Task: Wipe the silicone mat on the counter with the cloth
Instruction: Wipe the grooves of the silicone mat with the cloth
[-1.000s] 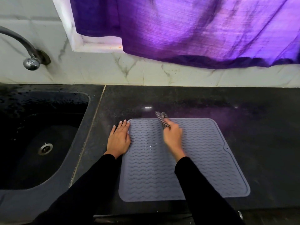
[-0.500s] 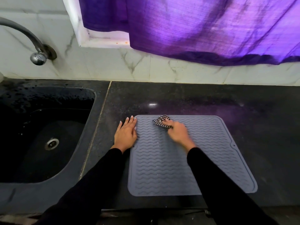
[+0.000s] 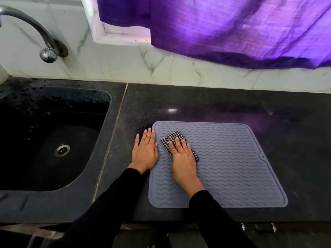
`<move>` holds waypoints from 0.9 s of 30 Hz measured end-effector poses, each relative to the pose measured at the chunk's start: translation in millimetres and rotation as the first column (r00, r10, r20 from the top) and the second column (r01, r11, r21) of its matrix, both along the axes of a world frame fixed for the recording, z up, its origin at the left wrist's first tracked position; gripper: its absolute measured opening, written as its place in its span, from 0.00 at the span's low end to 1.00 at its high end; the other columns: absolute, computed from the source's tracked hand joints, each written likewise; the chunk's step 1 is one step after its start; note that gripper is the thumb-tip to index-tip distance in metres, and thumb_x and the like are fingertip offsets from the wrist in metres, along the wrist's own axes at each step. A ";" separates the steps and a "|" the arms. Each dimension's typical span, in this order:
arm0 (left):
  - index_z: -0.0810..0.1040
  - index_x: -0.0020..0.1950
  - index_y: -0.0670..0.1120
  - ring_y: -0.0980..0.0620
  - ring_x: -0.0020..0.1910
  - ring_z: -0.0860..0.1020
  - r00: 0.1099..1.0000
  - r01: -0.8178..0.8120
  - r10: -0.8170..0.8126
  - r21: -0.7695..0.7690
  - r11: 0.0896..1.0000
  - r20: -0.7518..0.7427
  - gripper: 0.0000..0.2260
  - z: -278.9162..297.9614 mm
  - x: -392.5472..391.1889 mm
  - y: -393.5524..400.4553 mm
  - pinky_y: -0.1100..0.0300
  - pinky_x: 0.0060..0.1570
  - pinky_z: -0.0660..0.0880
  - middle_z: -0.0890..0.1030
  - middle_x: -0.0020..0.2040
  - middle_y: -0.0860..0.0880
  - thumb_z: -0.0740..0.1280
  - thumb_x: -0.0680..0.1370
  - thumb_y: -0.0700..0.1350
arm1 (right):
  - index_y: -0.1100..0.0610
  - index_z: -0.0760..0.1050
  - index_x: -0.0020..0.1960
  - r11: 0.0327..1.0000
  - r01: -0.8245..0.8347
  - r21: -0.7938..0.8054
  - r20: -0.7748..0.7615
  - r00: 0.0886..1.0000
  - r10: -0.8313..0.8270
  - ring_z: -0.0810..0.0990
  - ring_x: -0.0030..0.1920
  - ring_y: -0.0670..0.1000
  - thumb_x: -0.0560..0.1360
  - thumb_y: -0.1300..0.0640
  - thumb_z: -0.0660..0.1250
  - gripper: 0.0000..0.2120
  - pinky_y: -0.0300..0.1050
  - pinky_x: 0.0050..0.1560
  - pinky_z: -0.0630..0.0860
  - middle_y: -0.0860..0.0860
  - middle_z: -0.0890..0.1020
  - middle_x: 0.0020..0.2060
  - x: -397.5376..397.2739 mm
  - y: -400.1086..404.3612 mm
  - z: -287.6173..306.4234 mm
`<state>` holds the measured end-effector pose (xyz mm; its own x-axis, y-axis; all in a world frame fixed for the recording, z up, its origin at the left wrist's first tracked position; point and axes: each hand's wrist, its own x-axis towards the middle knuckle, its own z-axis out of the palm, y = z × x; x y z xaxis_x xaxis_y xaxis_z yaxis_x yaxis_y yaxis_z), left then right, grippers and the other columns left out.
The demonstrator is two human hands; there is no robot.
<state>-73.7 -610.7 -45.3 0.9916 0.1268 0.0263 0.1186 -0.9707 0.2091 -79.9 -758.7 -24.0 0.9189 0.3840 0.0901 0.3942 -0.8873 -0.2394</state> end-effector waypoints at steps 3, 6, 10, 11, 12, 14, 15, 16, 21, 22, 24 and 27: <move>0.48 0.76 0.42 0.50 0.76 0.46 1.000 0.019 -0.019 0.006 1.000 -0.015 0.34 1.7 1.8 1.5 0.51 0.72 0.38 0.49 0.77 0.46 0.31 0.72 0.53 | 0.54 0.56 0.75 0.996 -0.060 0.067 -0.077 0.995 0.066 0.50 0.76 0.53 0.73 0.67 0.58 0.32 0.44 0.74 0.40 0.54 0.54 0.76 10.7 -8.3 6.8; 0.47 0.76 0.42 0.51 0.76 0.46 1.000 0.020 -0.020 -0.021 1.000 -0.021 0.29 4.3 1.7 1.2 0.51 0.73 0.37 0.49 0.77 0.46 0.37 0.76 0.51 | 0.51 0.64 0.72 0.954 0.010 0.299 -0.242 0.968 0.066 0.55 0.75 0.50 0.72 0.70 0.56 0.30 0.42 0.74 0.45 0.50 0.61 0.74 21.2 -15.8 9.4; 0.48 0.76 0.43 0.51 0.76 0.46 1.000 0.026 -0.027 -0.088 0.996 -0.010 0.23 8.1 -1.5 2.3 0.51 0.73 0.37 0.50 0.77 0.47 0.45 0.82 0.47 | 0.60 0.73 0.65 0.449 0.491 0.747 -0.534 0.845 -0.035 0.72 0.67 0.50 0.72 0.74 0.56 0.24 0.33 0.64 0.66 0.51 0.76 0.62 28.7 -20.6 33.1; 0.49 0.76 0.43 0.51 0.76 0.46 1.000 0.029 -0.029 -0.101 0.994 0.001 0.22 8.9 -3.6 2.1 0.51 0.73 0.37 0.50 0.77 0.47 0.46 0.82 0.47 | 0.61 0.73 0.65 0.376 0.527 0.762 -0.537 0.839 -0.087 0.74 0.64 0.49 0.72 0.75 0.55 0.25 0.30 0.59 0.69 0.51 0.77 0.60 25.1 -23.6 37.6; 0.49 0.76 0.43 0.50 0.76 0.45 0.999 0.030 -0.028 -0.110 0.993 0.021 0.22 9.7 -5.9 1.5 0.51 0.73 0.37 0.50 0.77 0.46 0.46 0.82 0.47 | 0.59 0.73 0.65 0.416 0.519 0.747 -0.497 0.851 -0.168 0.74 0.62 0.48 0.72 0.74 0.54 0.26 0.26 0.54 0.69 0.51 0.77 0.61 17.3 -26.1 41.9; 0.49 0.76 0.44 0.49 0.76 0.45 0.999 0.020 -0.016 -0.119 0.993 0.036 0.22 10.4 -11.6 -2.2 0.51 0.72 0.37 0.48 0.77 0.45 0.46 0.82 0.47 | 0.57 0.72 0.67 0.621 0.410 0.668 -0.333 0.911 -0.243 0.71 0.64 0.45 0.72 0.73 0.56 0.26 0.29 0.61 0.66 0.51 0.74 0.66 -1.1 -28.3 43.8; 0.49 0.76 0.44 0.49 0.76 0.44 1.000 0.017 -0.015 -0.118 0.993 0.024 0.23 9.3 -15.2 -4.5 0.51 0.72 0.37 0.48 0.77 0.45 0.46 0.82 0.48 | 0.57 0.71 0.68 0.735 0.329 0.592 -0.263 0.942 -0.210 0.69 0.67 0.46 0.72 0.73 0.57 0.27 0.34 0.68 0.61 0.52 0.71 0.68 -12.0 -27.2 40.6; 0.49 0.76 0.43 0.49 0.76 0.44 1.000 0.016 -0.014 -0.110 0.994 0.014 0.23 7.5 -19.0 -6.5 0.51 0.72 0.37 0.48 0.77 0.44 0.45 0.82 0.49 | 0.56 0.69 0.69 0.831 0.250 0.497 -0.207 0.964 -0.166 0.66 0.71 0.48 0.72 0.72 0.58 0.27 0.38 0.72 0.56 0.52 0.69 0.70 -23.8 -24.8 34.5; 0.54 0.76 0.44 0.47 0.76 0.50 0.997 -0.011 0.018 -0.096 0.995 0.075 0.35 -0.1 -28.8 -9.0 0.49 0.73 0.42 0.54 0.76 0.44 0.32 0.72 0.56 | 0.57 0.55 0.75 0.995 0.048 0.087 -0.011 0.999 -0.048 0.50 0.76 0.54 0.75 0.65 0.58 0.30 0.45 0.73 0.39 0.56 0.55 0.76 -48.6 -14.9 10.2; 0.55 0.75 0.44 0.47 0.76 0.51 0.996 -0.013 0.021 -0.086 0.996 0.089 0.35 -0.8 -29.9 -9.5 0.49 0.73 0.43 0.55 0.76 0.44 0.33 0.72 0.56 | 0.57 0.54 0.75 0.996 0.043 0.083 -0.006 0.999 -0.042 0.49 0.76 0.54 0.75 0.65 0.58 0.30 0.45 0.72 0.38 0.56 0.54 0.76 -47.8 -16.0 8.5; 0.56 0.75 0.44 0.47 0.76 0.53 0.994 -0.024 0.033 -0.083 0.996 0.105 0.35 -0.8 -30.5 -10.8 0.49 0.73 0.45 0.57 0.76 0.44 0.34 0.73 0.56 | 0.57 0.56 0.75 0.995 0.002 0.100 -0.009 1.000 -0.001 0.50 0.76 0.54 0.74 0.66 0.59 0.31 0.44 0.72 0.38 0.56 0.55 0.76 -44.0 -19.8 6.9; 0.58 0.75 0.44 0.48 0.75 0.54 0.992 -0.046 0.055 -0.085 0.995 0.114 0.33 -0.1 -29.2 -12.8 0.49 0.73 0.46 0.59 0.75 0.45 0.36 0.73 0.55 | 0.54 0.60 0.74 0.977 -0.049 0.208 -0.096 0.993 0.071 0.52 0.76 0.51 0.72 0.68 0.59 0.31 0.39 0.72 0.41 0.52 0.58 0.75 -32.5 -30.9 8.8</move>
<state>-102.9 -623.5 -45.4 0.9748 0.1830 0.1279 0.1374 -0.9432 0.3026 -112.4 -789.6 -15.3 0.9033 0.4217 0.0793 0.4090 -0.7905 -0.4558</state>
